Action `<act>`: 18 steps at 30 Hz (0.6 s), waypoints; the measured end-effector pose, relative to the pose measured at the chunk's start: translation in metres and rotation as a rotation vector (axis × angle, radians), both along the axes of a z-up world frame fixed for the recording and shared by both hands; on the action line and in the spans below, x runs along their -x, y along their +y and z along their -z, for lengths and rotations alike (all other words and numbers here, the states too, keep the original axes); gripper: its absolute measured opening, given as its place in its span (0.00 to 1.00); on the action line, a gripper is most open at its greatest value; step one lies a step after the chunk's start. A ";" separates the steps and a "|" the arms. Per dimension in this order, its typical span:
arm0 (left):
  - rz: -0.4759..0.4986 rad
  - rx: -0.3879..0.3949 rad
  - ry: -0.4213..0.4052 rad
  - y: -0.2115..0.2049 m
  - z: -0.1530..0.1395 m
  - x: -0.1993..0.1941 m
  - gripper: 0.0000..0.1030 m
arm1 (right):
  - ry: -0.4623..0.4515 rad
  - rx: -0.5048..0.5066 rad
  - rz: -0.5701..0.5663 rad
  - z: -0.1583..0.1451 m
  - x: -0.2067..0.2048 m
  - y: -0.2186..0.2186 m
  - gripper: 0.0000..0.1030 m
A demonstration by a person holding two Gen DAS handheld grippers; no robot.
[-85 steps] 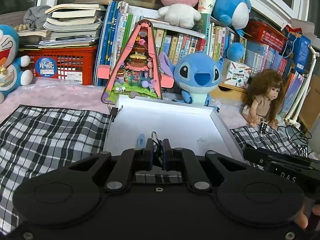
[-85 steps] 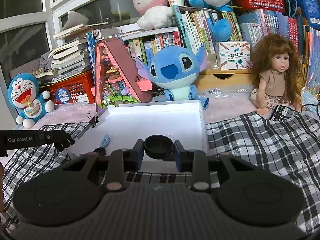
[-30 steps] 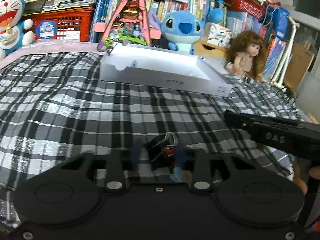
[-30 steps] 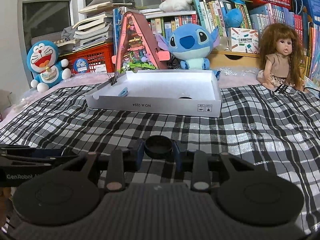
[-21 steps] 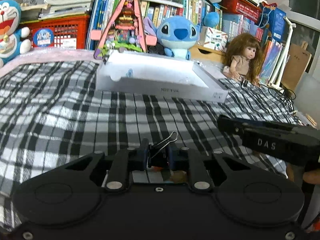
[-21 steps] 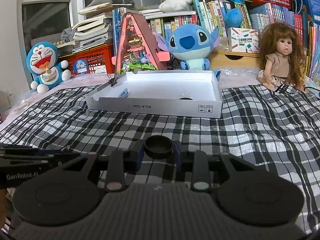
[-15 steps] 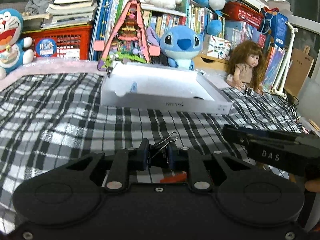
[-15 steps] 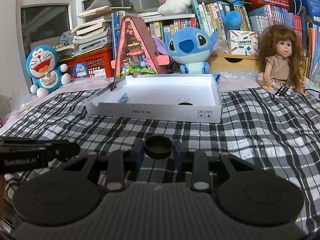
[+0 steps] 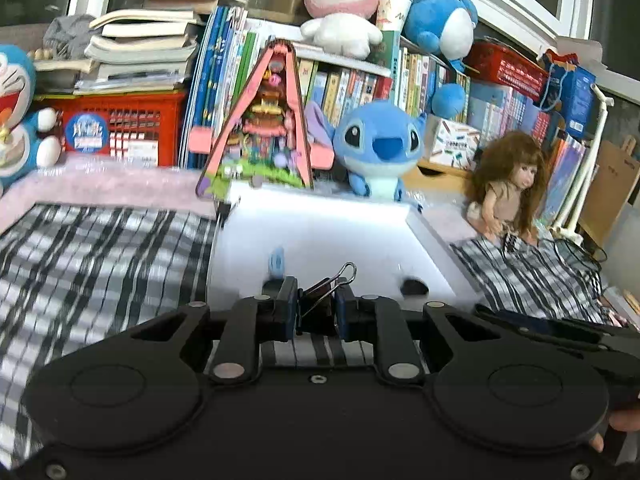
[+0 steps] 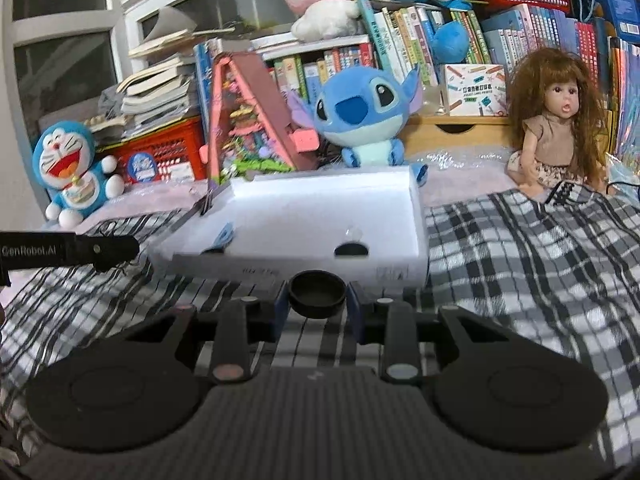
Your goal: Organize rigid objects
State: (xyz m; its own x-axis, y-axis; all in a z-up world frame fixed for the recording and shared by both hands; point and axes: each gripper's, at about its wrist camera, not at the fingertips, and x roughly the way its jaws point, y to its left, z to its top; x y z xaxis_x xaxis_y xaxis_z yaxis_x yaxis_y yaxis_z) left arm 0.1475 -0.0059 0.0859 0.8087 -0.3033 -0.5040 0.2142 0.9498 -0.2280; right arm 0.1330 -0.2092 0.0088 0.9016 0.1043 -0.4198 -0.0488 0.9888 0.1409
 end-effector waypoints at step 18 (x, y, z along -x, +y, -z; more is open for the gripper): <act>-0.047 0.056 0.171 -0.010 0.010 -0.132 0.17 | 0.118 -0.123 0.030 -0.031 -0.101 -0.035 0.36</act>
State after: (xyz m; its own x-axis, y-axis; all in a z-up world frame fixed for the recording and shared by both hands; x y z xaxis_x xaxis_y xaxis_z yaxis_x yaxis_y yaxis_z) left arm 0.2796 -0.0157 0.0755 0.7267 -0.2985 -0.6187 0.1236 0.9428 -0.3098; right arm 0.2336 -0.2440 0.0395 0.8504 0.1347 -0.5086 0.0048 0.9646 0.2636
